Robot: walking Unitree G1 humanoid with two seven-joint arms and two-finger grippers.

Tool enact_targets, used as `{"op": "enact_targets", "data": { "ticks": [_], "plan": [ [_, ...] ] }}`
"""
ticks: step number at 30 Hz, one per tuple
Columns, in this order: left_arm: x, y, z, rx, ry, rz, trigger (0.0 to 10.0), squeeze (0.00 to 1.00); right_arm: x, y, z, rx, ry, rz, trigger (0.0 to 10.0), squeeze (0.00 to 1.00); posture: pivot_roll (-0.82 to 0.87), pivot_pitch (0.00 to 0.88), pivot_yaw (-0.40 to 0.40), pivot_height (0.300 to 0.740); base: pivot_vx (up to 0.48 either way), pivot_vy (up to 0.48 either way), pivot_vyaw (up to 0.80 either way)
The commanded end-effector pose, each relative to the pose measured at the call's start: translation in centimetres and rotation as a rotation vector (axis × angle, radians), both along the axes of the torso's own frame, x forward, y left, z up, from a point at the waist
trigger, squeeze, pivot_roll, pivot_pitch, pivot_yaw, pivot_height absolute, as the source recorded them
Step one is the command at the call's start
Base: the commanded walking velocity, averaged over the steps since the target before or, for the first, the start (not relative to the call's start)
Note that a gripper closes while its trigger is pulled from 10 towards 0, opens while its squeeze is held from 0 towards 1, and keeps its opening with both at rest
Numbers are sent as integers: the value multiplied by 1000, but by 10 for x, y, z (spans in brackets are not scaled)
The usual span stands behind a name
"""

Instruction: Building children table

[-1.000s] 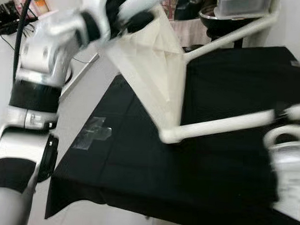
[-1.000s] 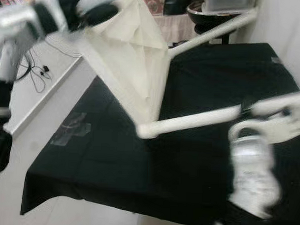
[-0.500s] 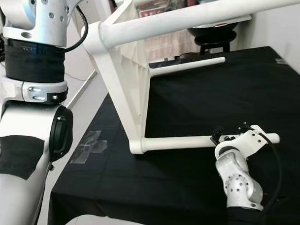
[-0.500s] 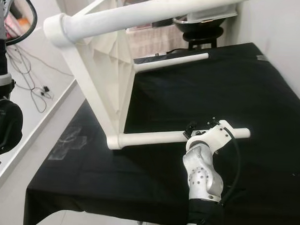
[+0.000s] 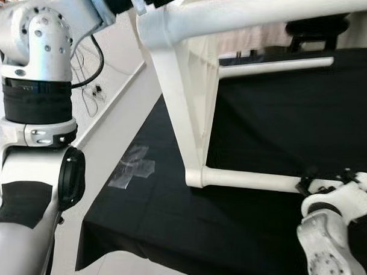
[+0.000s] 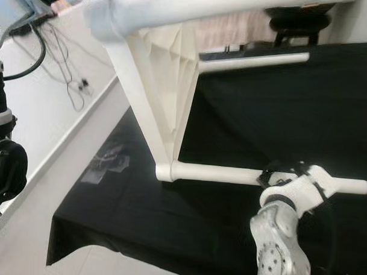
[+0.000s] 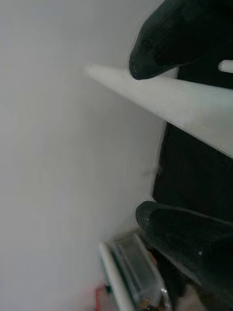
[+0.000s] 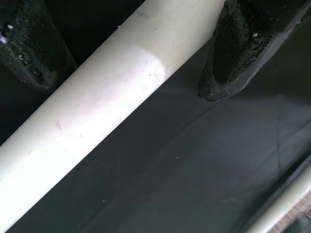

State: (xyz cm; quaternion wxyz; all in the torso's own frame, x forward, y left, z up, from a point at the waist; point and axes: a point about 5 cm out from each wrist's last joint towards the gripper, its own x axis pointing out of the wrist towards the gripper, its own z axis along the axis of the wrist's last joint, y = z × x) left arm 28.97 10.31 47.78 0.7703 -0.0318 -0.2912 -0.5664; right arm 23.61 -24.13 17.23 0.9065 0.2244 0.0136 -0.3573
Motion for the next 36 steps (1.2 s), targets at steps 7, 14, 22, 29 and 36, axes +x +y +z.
{"op": "enact_targets", "data": {
  "ticks": [7, 14, 22, 29, 36],
  "plan": [
    [-3, 3, -2, 2, 2, -39, 10000, 0, -46, -34, -2, -11, 69, -261, 10000, 1000, -187, 159, 255, 740, 0, 0, 0],
    [-4, 3, -4, -3, 9, -54, 10000, 0, -60, -36, 19, 115, -167, -241, 10000, 1000, -203, 160, 265, 740, 0, 0, 0],
    [-4, 1, -5, -23, 13, -77, 10000, 0, -76, -40, 75, 61, -559, -89, 10000, 1000, -238, 162, 266, 740, 0, 0, 0],
    [-1, 3, -7, -49, 17, -68, 10000, 0, -67, -33, 100, -148, -591, 129, 10000, 784, -252, 155, 264, 740, 0, 0, 0],
    [-10, 7, -3, -82, -22, -117, 10000, 0, -34, -13, 116, -378, -529, 377, 10000, 0, -247, 141, 252, 740, 0, 0, 0]
  ]
}}
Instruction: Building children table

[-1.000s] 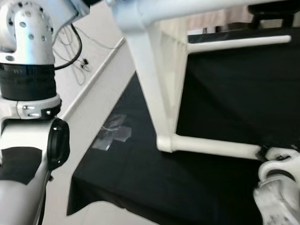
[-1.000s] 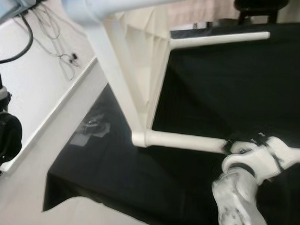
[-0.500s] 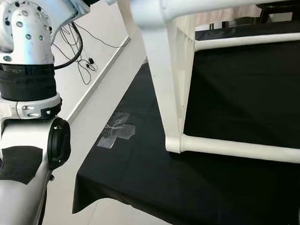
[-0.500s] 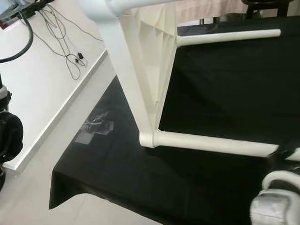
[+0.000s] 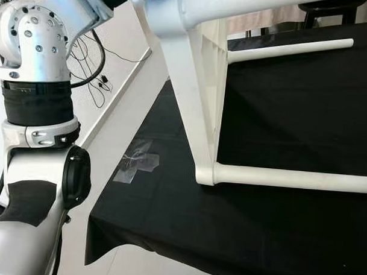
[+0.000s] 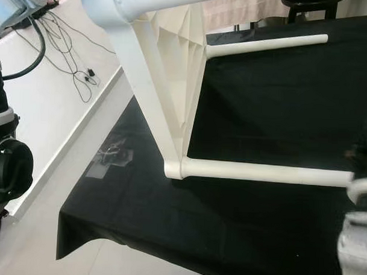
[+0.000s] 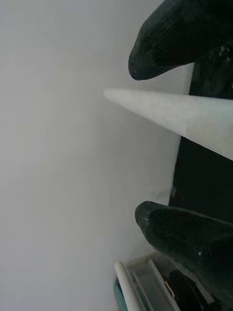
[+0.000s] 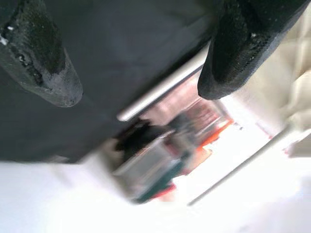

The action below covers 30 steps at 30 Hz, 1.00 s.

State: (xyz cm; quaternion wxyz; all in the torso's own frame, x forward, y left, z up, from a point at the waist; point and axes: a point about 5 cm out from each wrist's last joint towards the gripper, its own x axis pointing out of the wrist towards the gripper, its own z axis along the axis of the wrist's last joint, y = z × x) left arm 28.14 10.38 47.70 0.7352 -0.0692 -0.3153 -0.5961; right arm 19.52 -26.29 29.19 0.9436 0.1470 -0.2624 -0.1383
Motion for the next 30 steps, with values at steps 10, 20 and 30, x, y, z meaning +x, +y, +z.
{"op": "enact_targets", "data": {
  "ticks": [10, 20, 30],
  "plan": [
    [-23, 36, 1, -118, -86, 9, 10000, 0, 62, 46, -12, -302, 124, 204, 10000, 0, -207, 93, 196, 740, 0, 0, 0],
    [-41, 86, 14, -237, -174, 319, 10000, 0, 88, 68, -14, -379, 111, 297, 10000, 0, -140, 54, 164, 740, 0, 0, 0],
    [-64, 101, 31, -269, -266, 410, 10000, 0, 98, 59, -20, -505, 151, 209, 10000, 0, -127, 46, 149, 740, 0, 0, 0]
  ]
}}
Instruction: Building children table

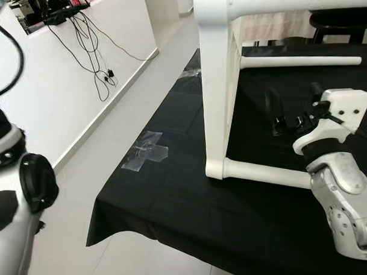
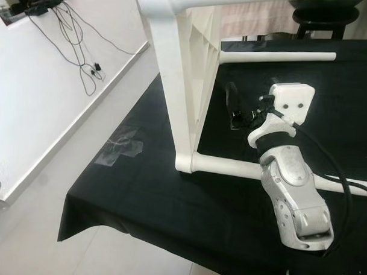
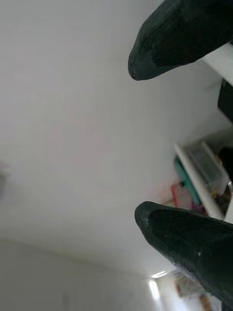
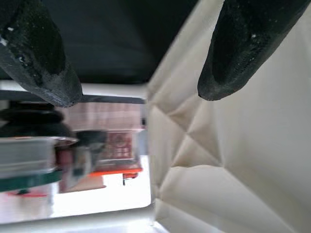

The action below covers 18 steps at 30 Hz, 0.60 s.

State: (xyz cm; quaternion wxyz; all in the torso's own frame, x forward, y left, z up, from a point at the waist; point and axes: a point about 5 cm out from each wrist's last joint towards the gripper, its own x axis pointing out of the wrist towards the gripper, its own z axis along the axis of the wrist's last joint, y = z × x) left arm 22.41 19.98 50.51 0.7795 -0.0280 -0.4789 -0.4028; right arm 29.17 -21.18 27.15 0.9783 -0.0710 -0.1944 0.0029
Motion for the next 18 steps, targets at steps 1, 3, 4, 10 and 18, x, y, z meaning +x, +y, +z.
{"op": "enact_targets", "data": {
  "ticks": [1, 3, 4, 10, 18],
  "plan": [
    [-9, 6, 4, -26, -35, 30, 10000, 0, 1, 5, 1, -46, -15, 18, 10000, 0, -126, 50, 146, 740, 0, 0, 0],
    [-8, 8, 3, -46, -23, 51, 10000, 0, -1, 1, 2, -95, -16, -1, 10000, 0, -127, 52, 145, 740, 0, 0, 0],
    [-8, 8, 3, -46, -23, 51, 10000, 0, -1, 1, 2, -95, -16, -1, 10000, 0, -127, 52, 145, 740, 0, 0, 0],
    [38, 32, -63, -186, 297, 169, 10000, 0, -13, -39, 5, -256, 0, -176, 10000, 0, -138, 68, 138, 740, 0, 0, 0],
    [65, 18, -174, -169, 645, 209, 10000, 0, -26, -77, 22, -332, -25, -332, 10000, 0, -154, 74, 135, 740, 0, 0, 0]
  ]
}}
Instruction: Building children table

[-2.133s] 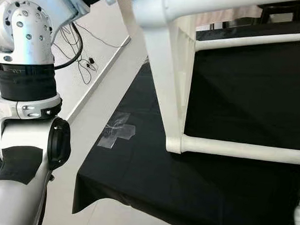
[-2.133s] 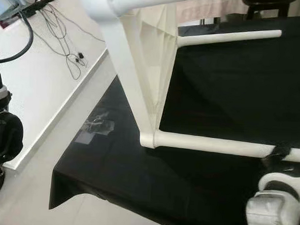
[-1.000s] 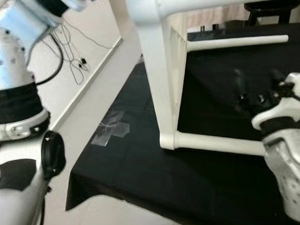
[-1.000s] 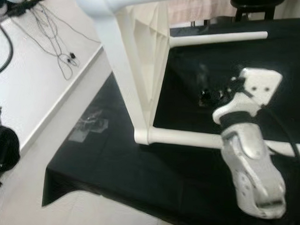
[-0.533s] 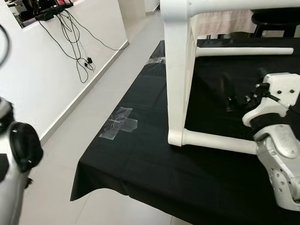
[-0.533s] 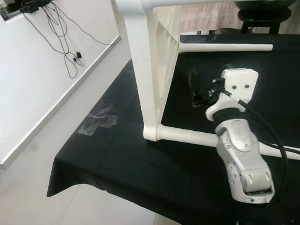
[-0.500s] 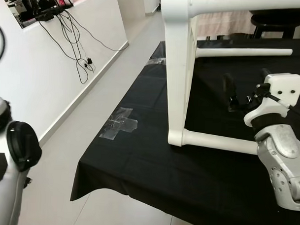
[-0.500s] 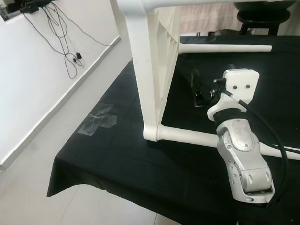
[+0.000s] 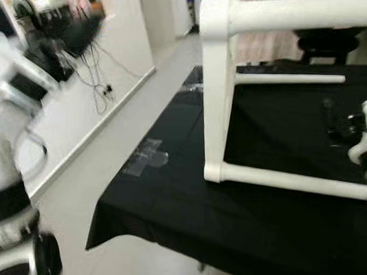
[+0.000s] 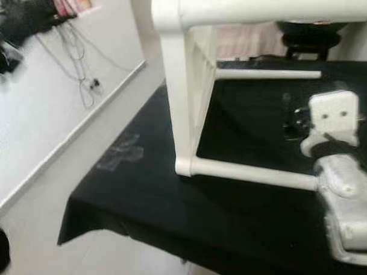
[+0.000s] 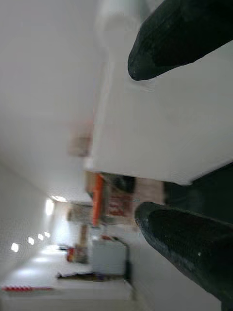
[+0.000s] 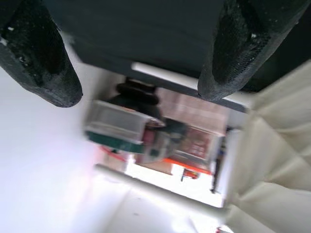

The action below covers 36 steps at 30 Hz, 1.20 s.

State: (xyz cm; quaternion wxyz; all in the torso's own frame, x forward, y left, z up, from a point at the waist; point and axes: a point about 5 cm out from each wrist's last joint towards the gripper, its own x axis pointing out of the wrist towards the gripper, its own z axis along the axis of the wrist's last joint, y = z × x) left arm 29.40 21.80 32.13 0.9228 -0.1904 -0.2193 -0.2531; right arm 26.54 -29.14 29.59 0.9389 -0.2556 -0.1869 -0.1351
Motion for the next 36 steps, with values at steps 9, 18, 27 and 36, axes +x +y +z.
{"op": "enact_targets", "data": {
  "ticks": [9, 18, 27, 36],
  "plan": [
    [-7, -46, -71, 28, 167, 13, 10000, 0, -8, -26, 29, -307, 17, -160, 10000, 0, -153, 70, 119, 740, 0, 0, 0],
    [-14, -104, -129, 119, 324, -315, 10000, 0, -30, -54, 33, -365, 112, -310, 10000, 0, -185, 75, 127, 740, 0, 0, 0],
    [-16, -125, -163, 197, 402, -463, 10000, 0, -66, -88, 14, -273, 204, -519, 10000, 0, -235, 86, 146, 740, 0, 0, 0],
    [6, -140, -169, 202, 402, -524, 10000, 0, -102, -86, 45, -206, -111, -755, 10000, 0, -261, 84, 179, 740, 0, 0, 0]
  ]
}}
